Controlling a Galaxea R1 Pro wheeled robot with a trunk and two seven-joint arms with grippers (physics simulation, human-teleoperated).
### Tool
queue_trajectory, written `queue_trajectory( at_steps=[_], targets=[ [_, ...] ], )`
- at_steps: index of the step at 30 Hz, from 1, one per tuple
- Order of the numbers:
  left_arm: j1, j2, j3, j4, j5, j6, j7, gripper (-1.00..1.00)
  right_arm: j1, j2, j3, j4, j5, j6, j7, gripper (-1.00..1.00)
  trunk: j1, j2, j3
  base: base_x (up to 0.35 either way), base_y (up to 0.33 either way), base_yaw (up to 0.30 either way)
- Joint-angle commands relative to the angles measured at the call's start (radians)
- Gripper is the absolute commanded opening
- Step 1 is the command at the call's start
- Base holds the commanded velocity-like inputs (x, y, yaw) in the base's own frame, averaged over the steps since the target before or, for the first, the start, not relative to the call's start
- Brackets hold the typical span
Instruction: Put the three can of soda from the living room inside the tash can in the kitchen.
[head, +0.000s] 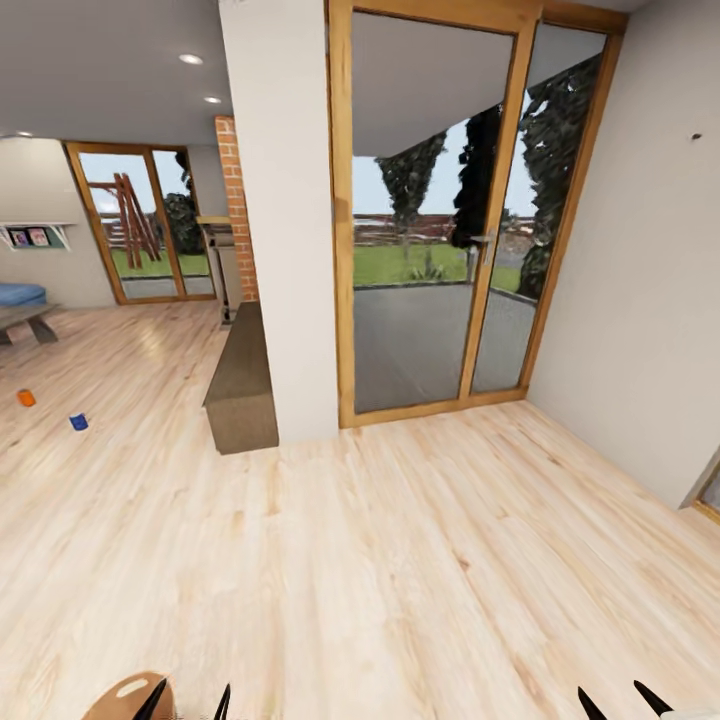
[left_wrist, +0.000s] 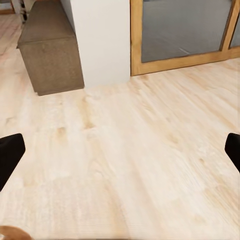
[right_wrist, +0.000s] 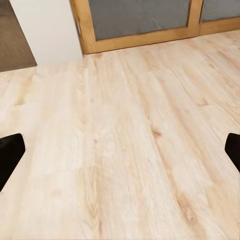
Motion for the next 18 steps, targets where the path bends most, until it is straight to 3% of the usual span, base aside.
queue_trajectory(
  at_steps=[1, 8, 18],
  targets=[
    [0.0, 0.0, 0.0, 0.0, 0.0, 0.0, 0.0, 1.0, 0.0, 0.0, 0.0, 0.0, 0.0, 0.0, 0.0, 1.0, 0.0, 0.0, 0.0, 0.0, 0.0, 0.247],
    [0.0, 0.0, 0.0, 0.001, 0.0, 0.0, 0.0, 1.0, 0.0, 0.0, 0.0, 0.0, 0.0, 0.0, 0.0, 1.0, 0.0, 0.0, 0.0, 0.0, 0.0, 0.226],
    [0.0, 0.0, 0.0, 0.002, 0.0, 0.0, 0.0, 1.0, 0.0, -0.001, 0.0, 0.0, 0.013, -0.001, -0.024, 1.0, 0.0, 0.0, 0.0, 0.0, 0.0, 0.032]
  ],
)
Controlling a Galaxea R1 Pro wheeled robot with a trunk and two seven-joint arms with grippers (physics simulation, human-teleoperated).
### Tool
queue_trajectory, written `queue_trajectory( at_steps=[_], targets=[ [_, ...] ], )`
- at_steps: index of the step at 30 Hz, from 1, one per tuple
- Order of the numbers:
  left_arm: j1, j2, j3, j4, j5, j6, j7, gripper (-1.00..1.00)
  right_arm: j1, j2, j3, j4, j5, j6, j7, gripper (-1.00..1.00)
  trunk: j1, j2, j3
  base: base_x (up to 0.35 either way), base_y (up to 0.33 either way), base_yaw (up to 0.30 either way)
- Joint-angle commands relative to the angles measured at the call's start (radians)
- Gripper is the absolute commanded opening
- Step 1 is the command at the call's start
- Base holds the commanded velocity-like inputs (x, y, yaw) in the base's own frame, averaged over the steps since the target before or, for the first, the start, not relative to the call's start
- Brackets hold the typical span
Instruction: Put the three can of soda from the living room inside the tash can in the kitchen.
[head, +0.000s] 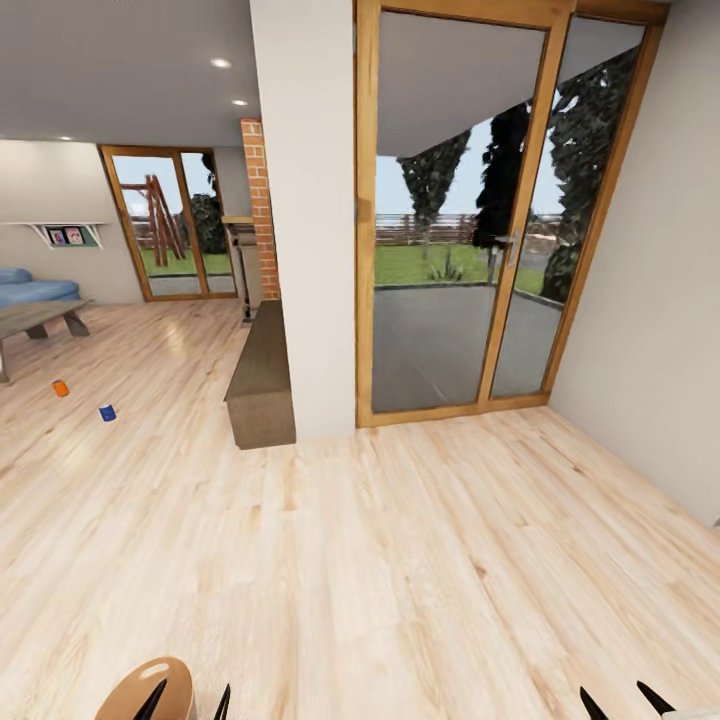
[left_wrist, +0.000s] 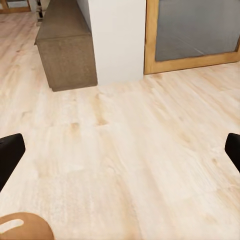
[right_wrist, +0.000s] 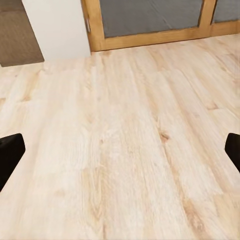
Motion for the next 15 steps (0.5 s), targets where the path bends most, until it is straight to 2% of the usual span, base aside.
queue_trajectory(
  at_steps=[1, 15],
  targets=[
    [0.0, 0.0, 0.0, 0.0, 0.0, 0.0, 0.0, 1.0, 0.0, 0.0, 0.0, 0.0, 0.001, 0.0, -0.002, 1.0, 0.0, 0.0, 0.0, 0.0, 0.0, 0.116],
    [0.0, 0.0, 0.0, 0.0, 0.0, 0.0, 0.0, 1.0, 0.0, 0.004, 0.0, 0.0, 0.002, 0.0, -0.005, 1.0, 0.0, 0.0, 0.0, 0.0, 0.0, 0.224]
  ],
)
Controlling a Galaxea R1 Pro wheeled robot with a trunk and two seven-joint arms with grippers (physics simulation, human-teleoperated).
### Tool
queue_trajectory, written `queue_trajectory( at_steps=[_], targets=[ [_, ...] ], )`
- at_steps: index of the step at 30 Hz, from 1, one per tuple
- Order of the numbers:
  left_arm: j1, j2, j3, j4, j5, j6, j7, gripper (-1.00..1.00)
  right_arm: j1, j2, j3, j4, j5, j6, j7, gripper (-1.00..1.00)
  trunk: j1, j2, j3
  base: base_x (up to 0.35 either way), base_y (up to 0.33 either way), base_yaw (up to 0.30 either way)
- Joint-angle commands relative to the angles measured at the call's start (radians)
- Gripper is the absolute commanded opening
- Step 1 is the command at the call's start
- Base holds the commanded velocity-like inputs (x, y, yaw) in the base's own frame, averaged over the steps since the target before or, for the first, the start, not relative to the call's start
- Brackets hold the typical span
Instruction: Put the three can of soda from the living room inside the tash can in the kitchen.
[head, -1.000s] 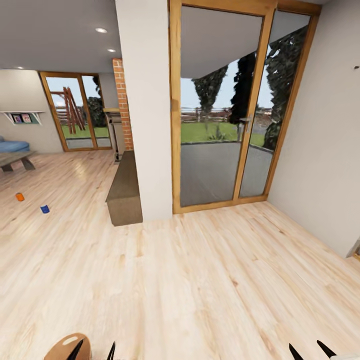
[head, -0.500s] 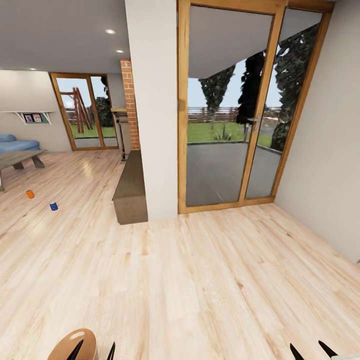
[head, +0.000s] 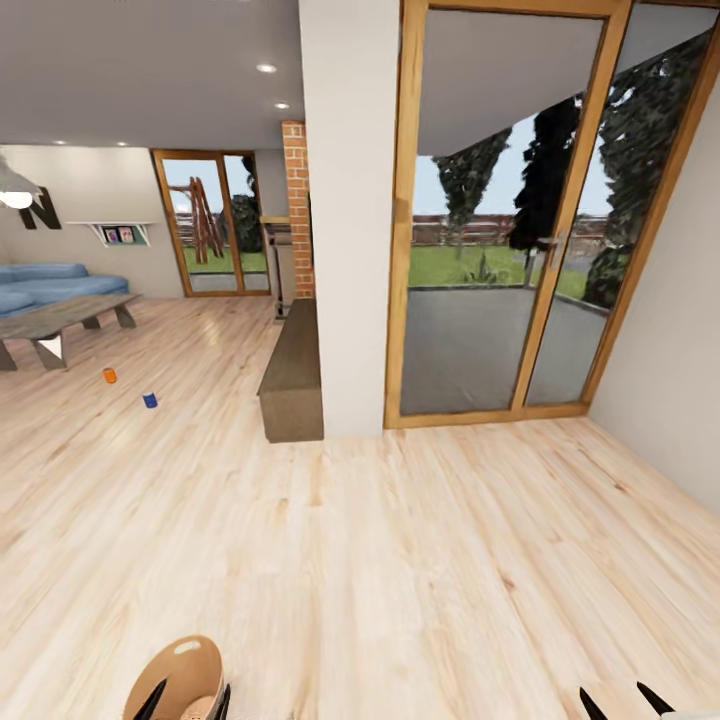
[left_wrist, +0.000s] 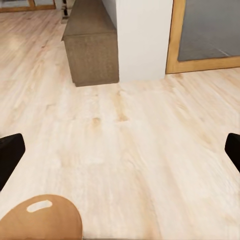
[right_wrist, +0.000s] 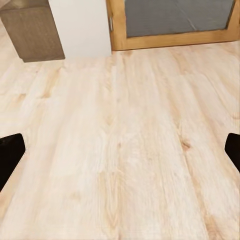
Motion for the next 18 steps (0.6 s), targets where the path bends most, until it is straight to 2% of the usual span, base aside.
queue_trajectory(
  at_steps=[1, 18],
  targets=[
    [0.0, 0.0, 0.0, 0.0, 0.0, 0.0, 0.0, 1.0, 0.0, 0.0, 0.0, 0.0, 0.0, 0.0, 0.0, 1.0, 0.0, 0.0, 0.0, 0.0, 0.0, 0.248],
    [0.001, 0.0, 0.0, -0.002, 0.0, 0.0, 0.0, 1.0, 0.0, 0.0, 0.0, 0.0, 0.0, 0.0, 0.0, 1.0, 0.0, 0.0, 0.0, 0.0, 0.0, 0.251]
  ],
)
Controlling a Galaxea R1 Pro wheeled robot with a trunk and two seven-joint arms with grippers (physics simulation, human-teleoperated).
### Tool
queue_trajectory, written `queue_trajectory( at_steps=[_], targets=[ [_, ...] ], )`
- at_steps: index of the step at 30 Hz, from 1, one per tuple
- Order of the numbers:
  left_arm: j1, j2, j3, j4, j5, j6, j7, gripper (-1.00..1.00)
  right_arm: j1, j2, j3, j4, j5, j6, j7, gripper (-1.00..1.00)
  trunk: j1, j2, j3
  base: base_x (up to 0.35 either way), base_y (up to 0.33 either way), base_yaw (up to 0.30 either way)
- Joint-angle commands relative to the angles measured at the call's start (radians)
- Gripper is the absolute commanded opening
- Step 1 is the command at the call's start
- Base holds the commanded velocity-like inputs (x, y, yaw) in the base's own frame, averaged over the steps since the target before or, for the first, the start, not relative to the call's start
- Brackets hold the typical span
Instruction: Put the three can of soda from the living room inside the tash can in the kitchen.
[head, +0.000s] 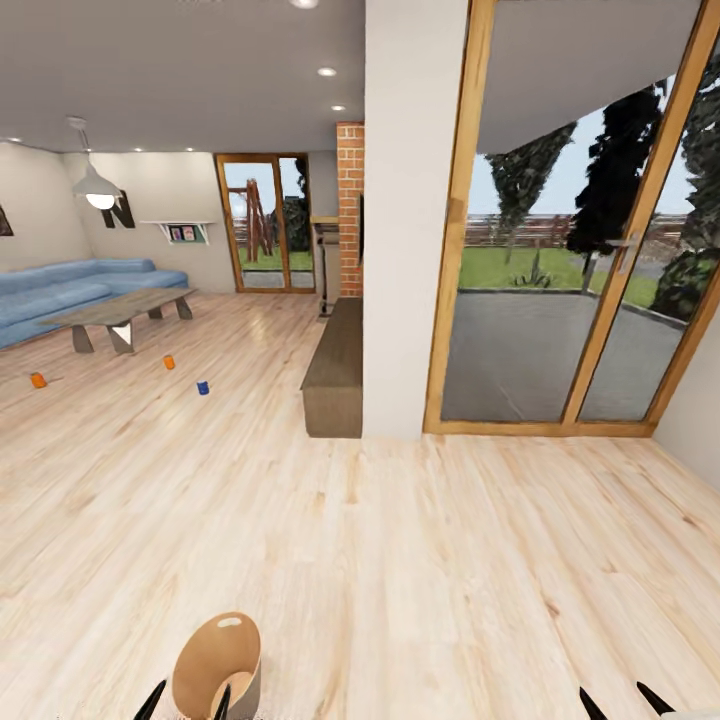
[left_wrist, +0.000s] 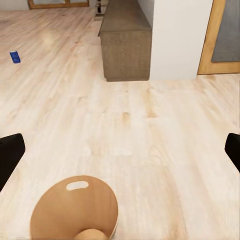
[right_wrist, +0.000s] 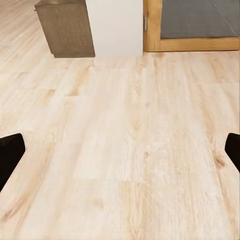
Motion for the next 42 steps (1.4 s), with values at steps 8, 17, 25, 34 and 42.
queue_trajectory(
  at_steps=[8, 17, 25, 34, 42],
  targets=[
    [0.0, 0.0, 0.0, 0.0, 0.0, 0.0, -0.001, 1.0, 0.0, 0.0, 0.0, 0.0, 0.0, 0.0, 0.0, 1.0, 0.0, 0.0, 0.0, 0.0, 0.0, 0.251],
    [0.0, 0.0, 0.0, 0.0, 0.0, 0.0, 0.0, 1.0, 0.0, 0.0, 0.001, 0.0, 0.0, 0.0, 0.0, 1.0, 0.0, 0.0, 0.0, 0.0, 0.0, 0.251],
    [0.0, 0.0, 0.0, 0.0, 0.0, 0.0, -0.001, 1.0, 0.0, 0.0, 0.0, 0.0, 0.0, 0.0, 0.0, 1.0, 0.0, 0.0, 0.0, 0.0, 0.0, 0.251],
    [0.0, 0.0, 0.0, 0.0, 0.0, 0.0, -0.001, 1.0, 0.0, 0.0, 0.001, 0.0, 0.0, 0.0, 0.0, 1.0, 0.0, 0.0, 0.0, 0.0, 0.0, 0.251],
    [0.0, 0.0, 0.0, 0.0, 0.0, 0.0, -0.001, 1.0, 0.0, 0.0, 0.001, 0.0, 0.0, 0.0, 0.0, 1.0, 0.0, 0.0, 0.0, 0.0, 0.0, 0.251]
  ],
)
